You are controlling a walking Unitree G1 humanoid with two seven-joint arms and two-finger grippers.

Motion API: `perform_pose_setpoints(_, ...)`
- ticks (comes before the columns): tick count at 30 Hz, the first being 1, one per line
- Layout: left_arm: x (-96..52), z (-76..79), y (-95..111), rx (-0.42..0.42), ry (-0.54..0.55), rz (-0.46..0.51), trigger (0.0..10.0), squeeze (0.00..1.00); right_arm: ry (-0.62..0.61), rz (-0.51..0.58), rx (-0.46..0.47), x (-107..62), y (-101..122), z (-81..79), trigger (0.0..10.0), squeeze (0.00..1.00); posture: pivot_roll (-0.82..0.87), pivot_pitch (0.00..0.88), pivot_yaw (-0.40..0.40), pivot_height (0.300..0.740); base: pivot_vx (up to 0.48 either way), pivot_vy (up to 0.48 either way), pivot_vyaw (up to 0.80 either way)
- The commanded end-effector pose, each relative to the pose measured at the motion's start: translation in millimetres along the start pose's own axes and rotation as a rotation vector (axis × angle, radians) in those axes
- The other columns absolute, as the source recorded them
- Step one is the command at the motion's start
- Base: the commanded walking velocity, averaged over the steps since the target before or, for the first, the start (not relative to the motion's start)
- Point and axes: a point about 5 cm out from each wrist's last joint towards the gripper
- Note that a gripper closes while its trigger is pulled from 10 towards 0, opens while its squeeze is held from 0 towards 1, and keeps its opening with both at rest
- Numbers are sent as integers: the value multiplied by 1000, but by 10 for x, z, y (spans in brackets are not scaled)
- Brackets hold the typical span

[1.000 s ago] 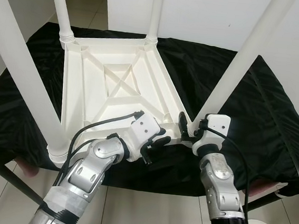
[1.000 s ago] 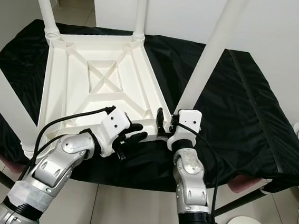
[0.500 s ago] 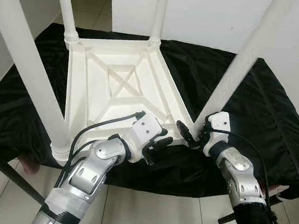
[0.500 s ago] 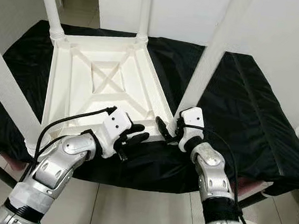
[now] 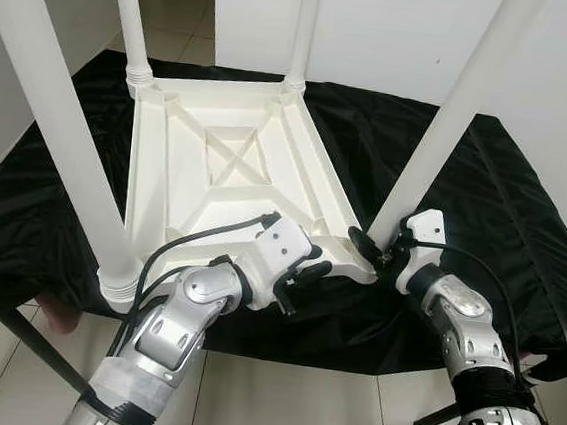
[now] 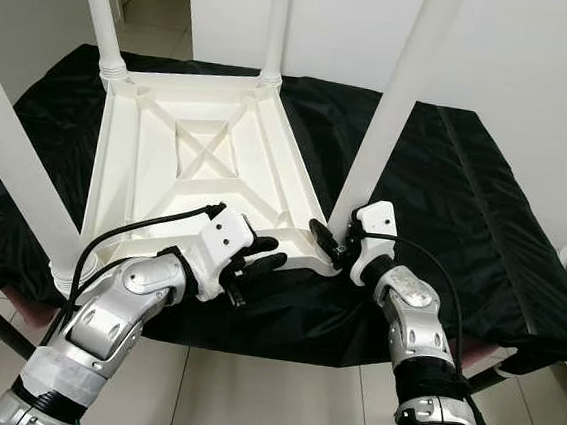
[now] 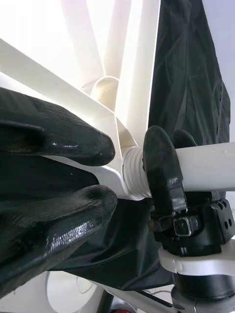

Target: Building children table

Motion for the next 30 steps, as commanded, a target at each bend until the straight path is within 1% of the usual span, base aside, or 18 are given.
perform_pose_setpoints(1, 22, -16, 10, 16, 50, 1, 10000, 0, -9, -47, 13, -19, -99, -41, 10000, 0, 39, 11, -39, 740, 0, 0, 0)
perform_pose_setpoints(5, 33, -14, 9, 13, 50, 3, 10000, 0, -127, -42, 49, 12, -70, -95, 10000, 0, 26, 15, -33, 740, 0, 0, 0)
perform_pose_setpoints(9, 32, -9, 8, 13, 49, 4, 10000, 0, -158, -35, 52, 14, -55, -112, 10000, 0, 25, 16, -33, 740, 0, 0, 0)
perform_pose_setpoints(10, 34, -11, 6, 13, 50, 3, 10000, 0, -192, -40, 61, 17, -51, -112, 10000, 0, 22, 18, -33, 740, 0, 0, 0)
perform_pose_setpoints(11, 34, -11, 6, 13, 50, 3, 10000, 0, -192, -40, 61, 17, -51, -112, 10000, 0, 22, 18, -33, 740, 0, 0, 0)
perform_pose_setpoints(12, 31, -8, 3, 13, 50, 3, 10000, 0, -235, -46, 72, 15, -46, -117, 10000, 0, 21, 19, -33, 740, 0, 0, 0)
perform_pose_setpoints(14, 30, -7, 3, 13, 50, 3, 10000, 0, -244, -48, 74, 13, -45, -119, 10000, 0, 21, 19, -33, 740, 0, 0, 0)
perform_pose_setpoints(16, 26, -13, -8, 10, 58, 0, 10000, 0, -360, -49, 101, 5, -18, -232, 10000, 0, 21, 26, -41, 740, 0, 0, 0)
perform_pose_setpoints(19, 17, -18, -18, 6, 68, -2, 10000, 0, -527, -49, 108, -25, 5, -383, 10000, 0, 18, 32, -42, 740, 0, 0, 0)
perform_pose_setpoints(20, 17, -18, -18, 6, 68, -2, 10000, 0, -527, -49, 108, -25, 5, -383, 10000, 0, 18, 32, -42, 740, 0, 0, 0)
perform_pose_setpoints(21, 1, -25, -31, 2, 75, -5, 10000, 0, -602, -47, 137, -26, 9, -488, 10000, 0, 15, 36, -41, 740, 0, 0, 0)
perform_pose_setpoints(22, 1, -25, -31, 2, 75, -5, 10000, 0, -602, -47, 137, -26, 9, -488, 10000, 0, 15, 36, -41, 740, 0, 0, 0)
perform_pose_setpoints(24, -15, -36, -46, -6, 85, -9, 10000, 0, -640, -45, 176, 0, 13, -596, 10000, 0, 18, 45, -40, 740, 0, 0, 0)
perform_pose_setpoints(27, -24, -44, -51, -10, 94, -12, 10000, 0, -663, -33, 222, 38, 34, -692, 10000, 0, 19, 47, -40, 740, 0, 0, 0)
perform_pose_setpoints(30, -25, -53, -49, -13, 99, -12, 10000, 0, -634, -14, 217, 70, 89, -746, 10000, 0, 16, 60, -34, 740, 0, 0, 0)
Point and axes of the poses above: a point about 5 cm out from each wrist's last joint towards the gripper, its own x axis pointing out of the wrist towards the gripper, its own y axis along the axis of the wrist's last joint, z = x × y, and after that the axes turned 3 degrees about -x, right-handed
